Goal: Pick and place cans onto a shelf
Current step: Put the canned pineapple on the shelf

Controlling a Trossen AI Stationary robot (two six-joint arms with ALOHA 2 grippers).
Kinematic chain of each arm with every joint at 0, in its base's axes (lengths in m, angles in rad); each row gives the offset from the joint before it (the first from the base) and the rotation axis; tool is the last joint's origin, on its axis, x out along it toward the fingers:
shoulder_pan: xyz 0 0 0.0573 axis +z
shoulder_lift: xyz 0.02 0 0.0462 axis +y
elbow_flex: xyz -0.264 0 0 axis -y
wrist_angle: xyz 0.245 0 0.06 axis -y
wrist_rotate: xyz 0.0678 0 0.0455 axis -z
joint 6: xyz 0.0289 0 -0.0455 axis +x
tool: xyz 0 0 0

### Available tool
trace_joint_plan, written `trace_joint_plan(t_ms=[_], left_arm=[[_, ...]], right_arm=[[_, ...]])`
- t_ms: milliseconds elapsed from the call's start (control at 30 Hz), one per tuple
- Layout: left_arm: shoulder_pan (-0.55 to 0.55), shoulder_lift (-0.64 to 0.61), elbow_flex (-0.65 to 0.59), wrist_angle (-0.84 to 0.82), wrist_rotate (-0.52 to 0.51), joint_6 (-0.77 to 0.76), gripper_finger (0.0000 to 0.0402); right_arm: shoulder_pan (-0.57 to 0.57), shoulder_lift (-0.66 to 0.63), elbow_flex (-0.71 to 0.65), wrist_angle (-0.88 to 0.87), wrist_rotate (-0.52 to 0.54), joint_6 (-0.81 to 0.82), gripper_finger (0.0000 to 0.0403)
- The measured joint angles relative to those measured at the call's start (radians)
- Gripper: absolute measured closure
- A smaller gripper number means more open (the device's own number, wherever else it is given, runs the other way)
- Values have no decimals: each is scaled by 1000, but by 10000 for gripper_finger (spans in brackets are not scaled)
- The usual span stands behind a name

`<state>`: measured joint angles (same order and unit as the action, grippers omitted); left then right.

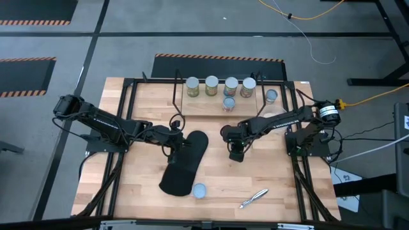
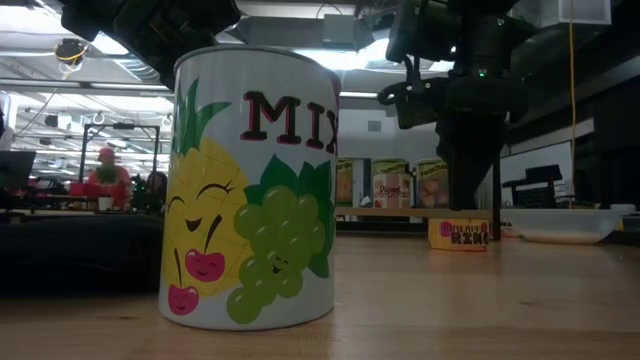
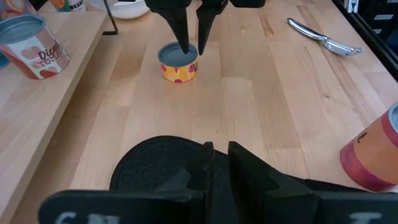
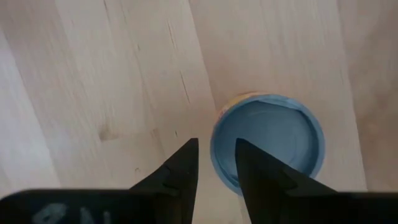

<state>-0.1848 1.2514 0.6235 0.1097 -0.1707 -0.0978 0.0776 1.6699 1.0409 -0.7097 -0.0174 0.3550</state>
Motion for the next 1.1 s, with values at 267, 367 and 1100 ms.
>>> trace_joint_plan(t_ms=[267, 367, 1100], left_arm=[[0, 0, 0, 0, 0, 0, 360], [0, 0, 0, 0, 0, 0, 360], [0, 0, 0, 0, 0, 0, 360]], right_arm=[[2, 0, -8, 13, 1, 0, 292], [2, 0, -48, 29, 0, 1, 292], [-3, -28, 2, -104, 72, -173, 396]])
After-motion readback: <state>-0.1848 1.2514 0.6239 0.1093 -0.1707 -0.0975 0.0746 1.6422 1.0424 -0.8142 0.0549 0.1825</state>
